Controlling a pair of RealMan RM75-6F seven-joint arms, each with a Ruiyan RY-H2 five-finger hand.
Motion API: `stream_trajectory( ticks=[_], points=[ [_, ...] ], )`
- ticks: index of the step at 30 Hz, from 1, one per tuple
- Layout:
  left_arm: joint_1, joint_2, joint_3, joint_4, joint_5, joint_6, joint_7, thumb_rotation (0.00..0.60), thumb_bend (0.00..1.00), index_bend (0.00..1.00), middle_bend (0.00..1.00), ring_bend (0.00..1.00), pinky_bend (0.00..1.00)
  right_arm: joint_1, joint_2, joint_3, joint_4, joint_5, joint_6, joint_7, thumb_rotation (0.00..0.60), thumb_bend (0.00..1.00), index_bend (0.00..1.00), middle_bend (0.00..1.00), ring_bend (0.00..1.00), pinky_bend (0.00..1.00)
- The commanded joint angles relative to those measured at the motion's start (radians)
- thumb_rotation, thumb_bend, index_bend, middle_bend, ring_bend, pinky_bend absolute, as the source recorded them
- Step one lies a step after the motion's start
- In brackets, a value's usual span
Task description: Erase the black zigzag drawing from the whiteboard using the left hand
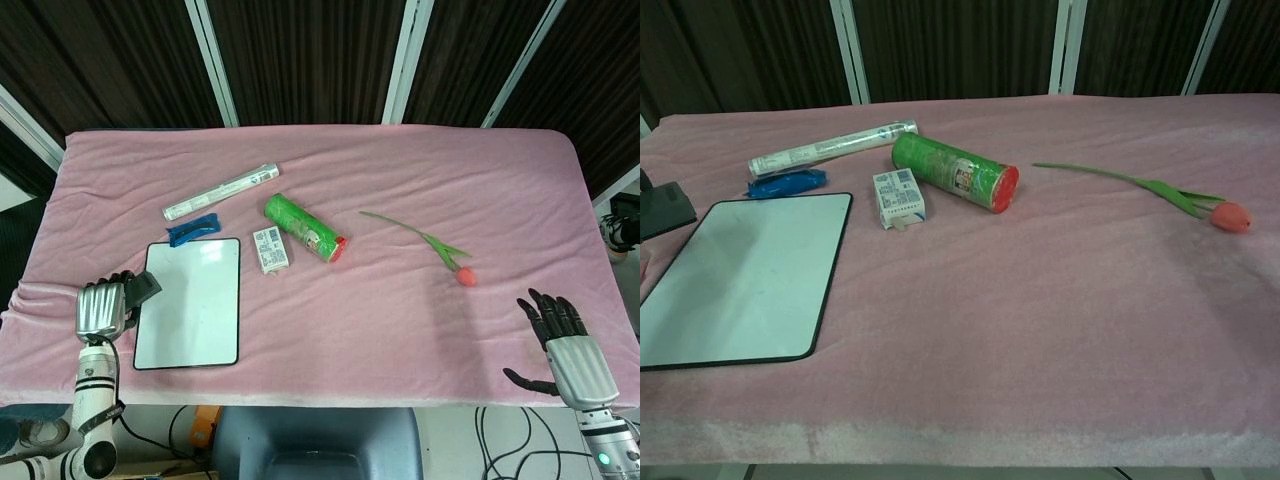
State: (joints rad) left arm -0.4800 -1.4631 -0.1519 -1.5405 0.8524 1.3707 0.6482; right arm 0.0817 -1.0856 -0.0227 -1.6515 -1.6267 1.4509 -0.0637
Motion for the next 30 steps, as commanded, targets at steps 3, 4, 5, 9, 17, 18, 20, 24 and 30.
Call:
stream_trajectory(
  ticks=[3, 4, 5, 9, 17, 18, 20, 24, 30],
  points=[
    [0.01, -0.002, -0.059, 0.176, -0.141, -0.164, -0.099, 0.6, 0.57, 0.56, 0.65, 0.59, 0.56, 0.004, -0.004, -0.004, -0.002, -0.005, -0.009, -0.01, 0.6, 0.3, 0.0, 0.0, 0.0, 0.13],
    [0.01, -0.005, -0.061, 0.195, -0.148, -0.187, -0.114, 0.6, 0.54, 0.54, 0.63, 0.58, 0.55, 0.004, -0.004, -0.004, -0.003, -0.005, -0.009, -0.011, 0.6, 0.3, 0.0, 0.0, 0.0, 0.13],
    [0.012, -0.009, -0.061, 0.213, -0.149, -0.213, -0.135, 0.6, 0.53, 0.52, 0.61, 0.56, 0.54, 0.005, -0.005, -0.003, -0.003, -0.003, -0.01, -0.012, 0.6, 0.3, 0.0, 0.0, 0.0, 0.13],
    [0.012, -0.029, -0.059, 0.27, -0.119, -0.264, -0.2, 0.6, 0.49, 0.37, 0.47, 0.45, 0.47, 0.009, -0.006, -0.005, -0.003, -0.002, -0.02, -0.019, 0.6, 0.3, 0.0, 0.0, 0.0, 0.13],
    [0.019, -0.02, -0.048, 0.285, -0.054, -0.338, -0.299, 0.6, 0.4, 0.01, 0.09, 0.06, 0.22, 0.01, -0.003, -0.006, -0.004, -0.002, -0.021, -0.014, 0.6, 0.3, 0.0, 0.0, 0.0, 0.13],
    [0.021, -0.016, -0.045, 0.279, -0.045, -0.341, -0.307, 0.6, 0.39, 0.0, 0.04, 0.02, 0.21, 0.01, -0.003, -0.006, -0.004, -0.003, -0.021, -0.014, 0.6, 0.3, 0.0, 0.0, 0.0, 0.13],
    [0.025, -0.006, -0.04, 0.264, -0.027, -0.342, -0.318, 0.6, 0.36, 0.0, 0.0, 0.0, 0.19, 0.01, -0.003, -0.007, -0.005, -0.004, -0.02, -0.014, 0.6, 0.3, 0.0, 0.0, 0.0, 0.13],
    [0.041, 0.016, -0.032, 0.222, 0.016, -0.311, -0.339, 0.6, 0.34, 0.0, 0.0, 0.0, 0.19, 0.009, -0.004, -0.007, -0.004, -0.004, -0.019, -0.015, 0.6, 0.3, 0.0, 0.0, 0.0, 0.13],
    [0.168, 0.125, 0.048, 0.013, 0.263, -0.058, -0.416, 0.6, 0.34, 0.0, 0.0, 0.0, 0.17, 0.008, -0.002, -0.005, -0.003, 0.001, -0.016, -0.011, 0.6, 0.3, 0.0, 0.0, 0.0, 0.13]
  ],
)
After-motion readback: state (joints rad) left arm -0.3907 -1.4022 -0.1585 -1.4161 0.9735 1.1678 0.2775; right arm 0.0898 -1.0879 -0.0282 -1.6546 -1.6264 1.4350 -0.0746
